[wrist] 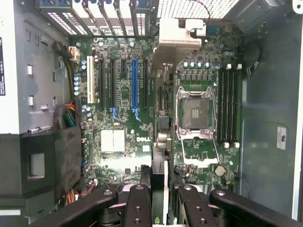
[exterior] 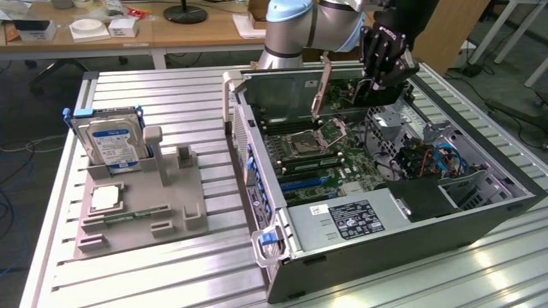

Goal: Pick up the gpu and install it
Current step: 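Insert the gpu into the slot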

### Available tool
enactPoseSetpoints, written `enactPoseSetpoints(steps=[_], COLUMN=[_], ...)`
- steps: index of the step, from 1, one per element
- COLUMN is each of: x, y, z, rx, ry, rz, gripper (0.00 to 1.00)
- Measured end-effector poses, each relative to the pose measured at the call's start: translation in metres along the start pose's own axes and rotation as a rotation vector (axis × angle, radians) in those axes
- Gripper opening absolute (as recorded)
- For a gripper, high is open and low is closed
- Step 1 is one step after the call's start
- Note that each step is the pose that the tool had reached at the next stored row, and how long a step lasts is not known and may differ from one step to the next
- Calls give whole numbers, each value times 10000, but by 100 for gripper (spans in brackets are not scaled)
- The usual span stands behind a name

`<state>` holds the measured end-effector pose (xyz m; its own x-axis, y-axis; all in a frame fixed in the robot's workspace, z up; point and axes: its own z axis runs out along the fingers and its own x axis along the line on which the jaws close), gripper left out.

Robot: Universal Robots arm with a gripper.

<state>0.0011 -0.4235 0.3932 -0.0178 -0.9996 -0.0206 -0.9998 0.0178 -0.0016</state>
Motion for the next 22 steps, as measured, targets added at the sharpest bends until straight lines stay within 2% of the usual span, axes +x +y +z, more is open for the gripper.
enactPoseSetpoints(steps=[1, 2, 5, 6, 7, 12, 14, 17, 19, 22], x=[0, 0, 0, 1, 2, 11, 12, 24, 44, 67], y=[5, 8, 13, 22, 51, 270, 303, 309, 314, 335], z=[8, 15, 29, 39, 52, 141, 177, 223, 245, 276], rx=[35, 98, 323, 376, 386, 385, 388, 372, 314, 151], ry=[-1, -1, -3, -9, -10, -7, 11, 19, 21, 22], rz=[-18, -43, -118, -132, -135, -135, -74, 38, 49, 53], gripper=[27, 27, 27, 27, 27, 27, 27, 27, 27, 27])
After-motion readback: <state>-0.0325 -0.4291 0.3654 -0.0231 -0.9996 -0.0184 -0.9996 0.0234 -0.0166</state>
